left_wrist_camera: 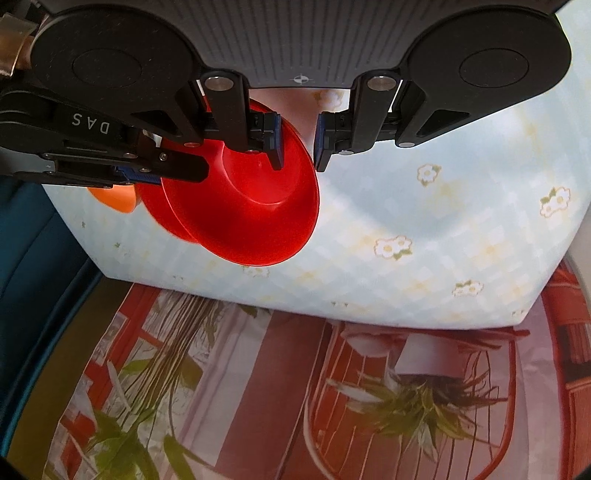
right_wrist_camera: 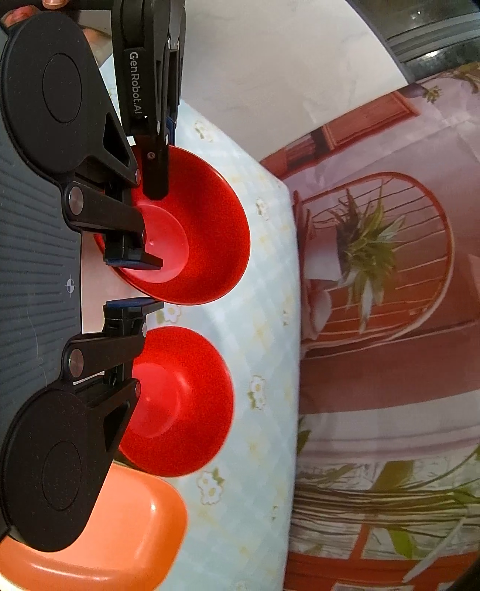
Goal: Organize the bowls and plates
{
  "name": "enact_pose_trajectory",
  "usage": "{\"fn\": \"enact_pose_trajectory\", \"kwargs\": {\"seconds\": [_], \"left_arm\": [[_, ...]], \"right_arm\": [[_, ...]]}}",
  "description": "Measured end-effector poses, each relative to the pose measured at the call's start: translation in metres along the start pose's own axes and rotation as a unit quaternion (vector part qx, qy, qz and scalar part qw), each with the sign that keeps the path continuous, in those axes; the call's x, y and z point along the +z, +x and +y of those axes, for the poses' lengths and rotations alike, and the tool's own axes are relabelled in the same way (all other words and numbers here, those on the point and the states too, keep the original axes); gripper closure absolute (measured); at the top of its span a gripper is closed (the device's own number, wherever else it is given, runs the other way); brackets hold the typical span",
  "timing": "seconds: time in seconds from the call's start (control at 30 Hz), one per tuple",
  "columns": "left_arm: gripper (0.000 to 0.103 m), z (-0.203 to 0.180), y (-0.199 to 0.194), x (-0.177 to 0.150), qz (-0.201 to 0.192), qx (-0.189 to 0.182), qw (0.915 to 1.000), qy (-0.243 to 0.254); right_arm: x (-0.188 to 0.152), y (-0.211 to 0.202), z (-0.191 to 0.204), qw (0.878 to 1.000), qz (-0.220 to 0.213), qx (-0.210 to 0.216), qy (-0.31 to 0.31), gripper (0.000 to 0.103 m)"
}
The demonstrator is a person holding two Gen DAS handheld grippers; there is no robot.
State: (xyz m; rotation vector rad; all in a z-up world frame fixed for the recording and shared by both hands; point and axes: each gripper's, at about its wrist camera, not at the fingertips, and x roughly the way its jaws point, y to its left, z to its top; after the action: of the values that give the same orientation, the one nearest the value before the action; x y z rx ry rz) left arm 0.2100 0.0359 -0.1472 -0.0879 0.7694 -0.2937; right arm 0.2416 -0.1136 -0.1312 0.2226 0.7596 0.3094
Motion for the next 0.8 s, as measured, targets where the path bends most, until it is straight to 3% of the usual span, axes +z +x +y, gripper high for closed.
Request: {"fn": "enact_pose_trajectory", "kwargs": {"seconds": [0.8], "left_arm": [[0.085, -0.048, 0.013, 0.03, -0.014, -0.015, 0.9993, 0.031]], "right_arm": [[0.03, -0.029, -0.044, 0.999, -0.037, -0.018, -0.001, 0.088]]}}
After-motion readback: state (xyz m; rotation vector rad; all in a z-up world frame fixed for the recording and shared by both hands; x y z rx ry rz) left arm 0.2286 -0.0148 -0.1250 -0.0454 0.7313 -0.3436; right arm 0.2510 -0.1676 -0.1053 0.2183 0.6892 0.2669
